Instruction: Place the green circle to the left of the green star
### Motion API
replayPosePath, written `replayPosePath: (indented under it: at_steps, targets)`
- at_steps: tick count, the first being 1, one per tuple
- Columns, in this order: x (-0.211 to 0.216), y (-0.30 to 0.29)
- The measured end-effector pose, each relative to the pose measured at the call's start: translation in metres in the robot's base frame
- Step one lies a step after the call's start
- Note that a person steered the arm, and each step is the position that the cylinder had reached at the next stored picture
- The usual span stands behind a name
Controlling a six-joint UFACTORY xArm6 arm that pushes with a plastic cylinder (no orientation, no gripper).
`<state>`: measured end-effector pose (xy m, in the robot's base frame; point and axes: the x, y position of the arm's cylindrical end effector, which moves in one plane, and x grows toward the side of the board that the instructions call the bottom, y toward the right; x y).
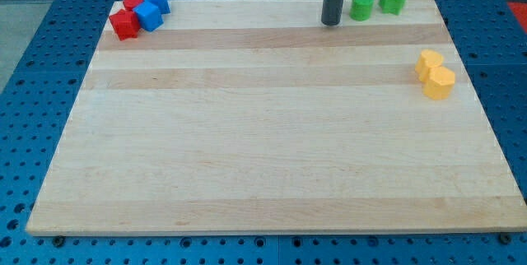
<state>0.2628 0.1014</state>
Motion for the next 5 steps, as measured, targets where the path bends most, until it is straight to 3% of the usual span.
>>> replayPosePath:
  at_steps: [5]
  targets:
    - [-0.02, 0.063]
